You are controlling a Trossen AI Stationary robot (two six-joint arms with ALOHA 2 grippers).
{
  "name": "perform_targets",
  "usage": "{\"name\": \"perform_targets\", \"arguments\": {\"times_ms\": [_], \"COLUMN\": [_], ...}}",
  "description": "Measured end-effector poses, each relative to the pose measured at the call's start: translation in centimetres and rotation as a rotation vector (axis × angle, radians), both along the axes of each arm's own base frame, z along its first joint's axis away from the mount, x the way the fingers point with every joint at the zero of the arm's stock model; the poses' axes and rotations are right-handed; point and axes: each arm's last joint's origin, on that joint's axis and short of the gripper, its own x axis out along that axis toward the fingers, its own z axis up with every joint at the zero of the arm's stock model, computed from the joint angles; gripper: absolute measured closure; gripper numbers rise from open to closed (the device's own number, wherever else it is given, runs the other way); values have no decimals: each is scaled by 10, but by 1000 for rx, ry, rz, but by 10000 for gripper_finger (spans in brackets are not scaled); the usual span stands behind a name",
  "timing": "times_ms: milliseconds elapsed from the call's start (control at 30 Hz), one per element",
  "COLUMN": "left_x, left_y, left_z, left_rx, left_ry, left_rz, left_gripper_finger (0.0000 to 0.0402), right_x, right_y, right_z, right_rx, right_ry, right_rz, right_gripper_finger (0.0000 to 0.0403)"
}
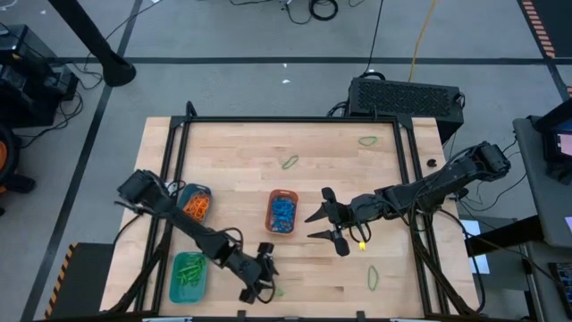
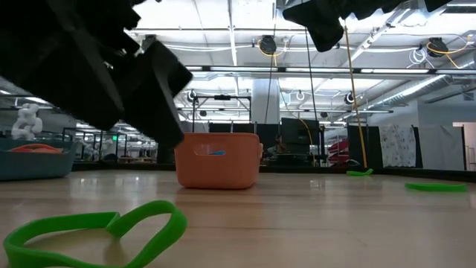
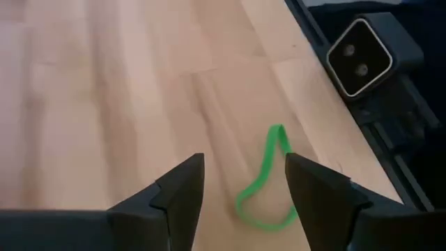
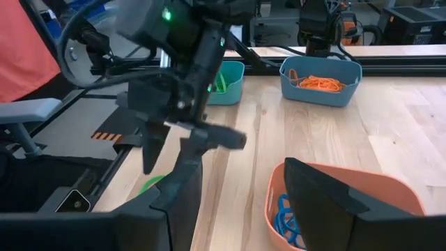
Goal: Sort rubber bands into baskets
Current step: Put the green rubber band into the green bin
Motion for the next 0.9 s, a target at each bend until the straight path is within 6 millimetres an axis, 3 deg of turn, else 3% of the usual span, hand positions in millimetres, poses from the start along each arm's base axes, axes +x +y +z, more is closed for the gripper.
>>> {"name": "perform_targets", "arguments": {"times_ms": [367,633,900], "left_x": [12,12,13], "left_y": [-10,-12,-9], "left_z": [-34,-43,-45], "left_rx": [-77,-112,-131], "left_ry": [-12,27,48], "left_rz": [-53,-77,-93], "left_gripper_finger": [194,195,252], "right_x": [-2,-3,-3], "right_y": [0,1,1], "right_z": [-5,-7,-7], "right_rx": [49,40,-1], "right_ry": [63,83,74], "right_rz": [-22,-20,-6], "right_gripper_finger": [209,209,209]}}
